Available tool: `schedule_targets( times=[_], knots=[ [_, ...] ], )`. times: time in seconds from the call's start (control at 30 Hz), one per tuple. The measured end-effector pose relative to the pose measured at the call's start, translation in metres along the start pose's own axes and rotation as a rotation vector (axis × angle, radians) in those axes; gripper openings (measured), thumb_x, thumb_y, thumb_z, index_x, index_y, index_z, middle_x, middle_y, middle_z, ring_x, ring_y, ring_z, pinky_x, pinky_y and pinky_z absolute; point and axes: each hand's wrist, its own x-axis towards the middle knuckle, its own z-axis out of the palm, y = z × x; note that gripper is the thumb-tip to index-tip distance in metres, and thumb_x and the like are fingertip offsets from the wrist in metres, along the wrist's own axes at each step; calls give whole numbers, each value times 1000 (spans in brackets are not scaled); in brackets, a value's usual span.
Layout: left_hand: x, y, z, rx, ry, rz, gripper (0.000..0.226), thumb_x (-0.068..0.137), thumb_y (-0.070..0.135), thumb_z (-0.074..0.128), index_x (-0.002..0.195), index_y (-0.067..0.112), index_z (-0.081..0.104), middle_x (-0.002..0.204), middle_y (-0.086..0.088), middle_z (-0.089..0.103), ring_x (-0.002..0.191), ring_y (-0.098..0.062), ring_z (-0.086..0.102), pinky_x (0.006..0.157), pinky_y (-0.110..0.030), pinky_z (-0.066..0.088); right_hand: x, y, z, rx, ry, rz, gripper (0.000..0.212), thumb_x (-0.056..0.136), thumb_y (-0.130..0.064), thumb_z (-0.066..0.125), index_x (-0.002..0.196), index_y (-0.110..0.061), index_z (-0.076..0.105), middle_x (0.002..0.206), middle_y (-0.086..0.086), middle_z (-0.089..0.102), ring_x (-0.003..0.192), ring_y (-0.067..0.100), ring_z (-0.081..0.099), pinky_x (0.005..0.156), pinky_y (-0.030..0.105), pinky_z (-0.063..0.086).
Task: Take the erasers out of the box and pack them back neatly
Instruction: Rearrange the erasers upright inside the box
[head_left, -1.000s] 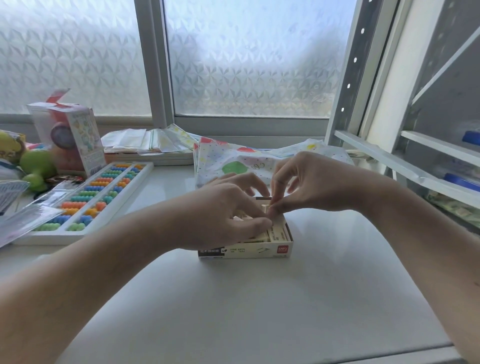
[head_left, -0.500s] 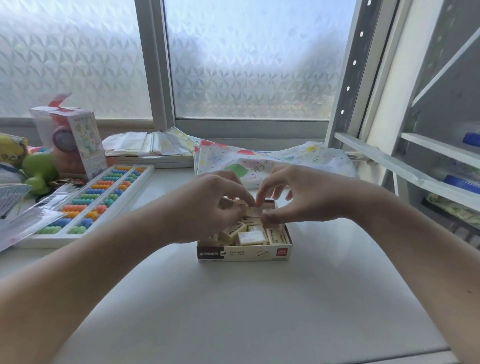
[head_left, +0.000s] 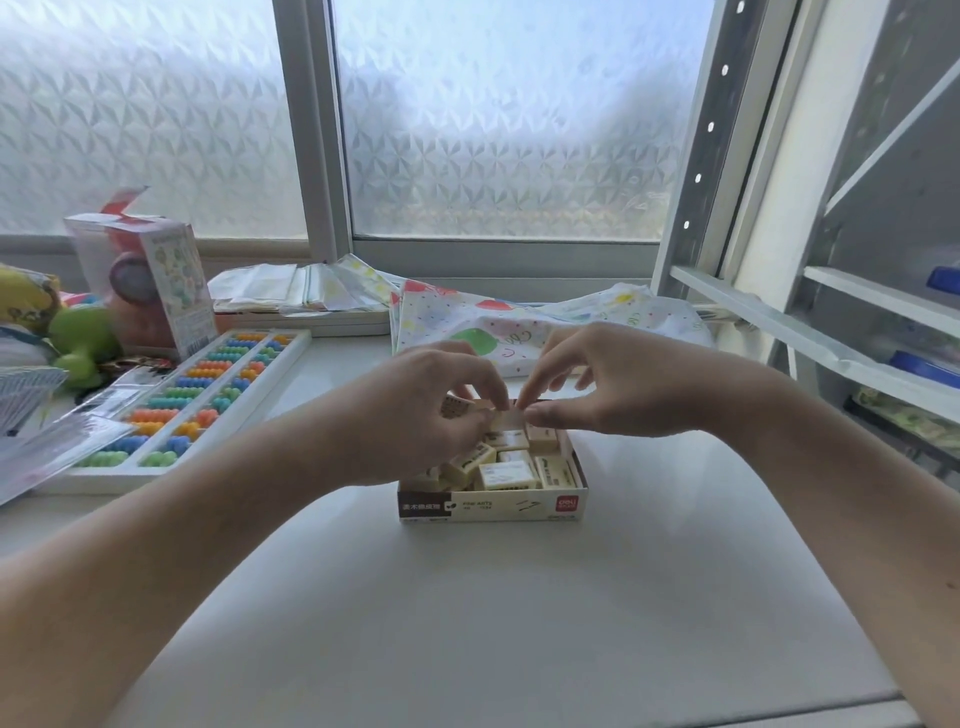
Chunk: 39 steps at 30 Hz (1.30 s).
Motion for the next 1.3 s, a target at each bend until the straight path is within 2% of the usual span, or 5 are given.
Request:
schedule_targets(
  times=[0.33, 0.6, 0.87, 1.07, 1.3],
  knots=[
    [0, -1, 1, 25, 40, 26, 13, 90, 24, 64, 102, 29, 64, 100, 18, 59, 96, 8, 56, 76, -11, 49, -10, -11, -12, -22, -82, 25, 24, 76, -65, 75, 85, -43, 81, 111, -28, 61, 108, -12, 55, 102, 27, 44],
    [0, 1, 4, -15, -7, 21, 16, 93, 26, 63, 101, 31, 76, 99, 12, 61, 92, -8, 60, 80, -22, 49, -17, -22, -10, -178, -229, 71, 32, 74, -66, 73, 98, -45, 76, 123, -36, 43, 113, -19, 44, 95, 19, 44],
    [-2, 2, 3, -18, -3, 18, 17, 93, 22, 63, 103, 29, 76, 100, 12, 60, 84, 0, 60, 72, -15, 52, -15, -17, -20, -77, -20, 25, 29, 69, -64, 76, 86, -40, 77, 113, -29, 62, 110, -15, 53, 95, 19, 43],
    [-3, 7, 4, -15, 70, 90, 19, 90, 20, 68, 107, 28, 71, 101, 13, 61, 92, -2, 59, 80, -8, 44, -6, -10, -14, 216, 136, -19, 31, 71, -29, 93, 91, -22, 70, 80, -8, 75, 67, -1, 65, 61, 12, 48],
    [-2, 5, 6, -42, 188, 127, 35, 77, 36, 82, 109, 27, 70, 94, 13, 69, 94, -1, 63, 83, -16, 47, -2, -13, -6, 357, 138, 2, 29, 80, -30, 87, 105, -22, 73, 90, 2, 80, 82, 14, 76, 80, 25, 59]
  ],
)
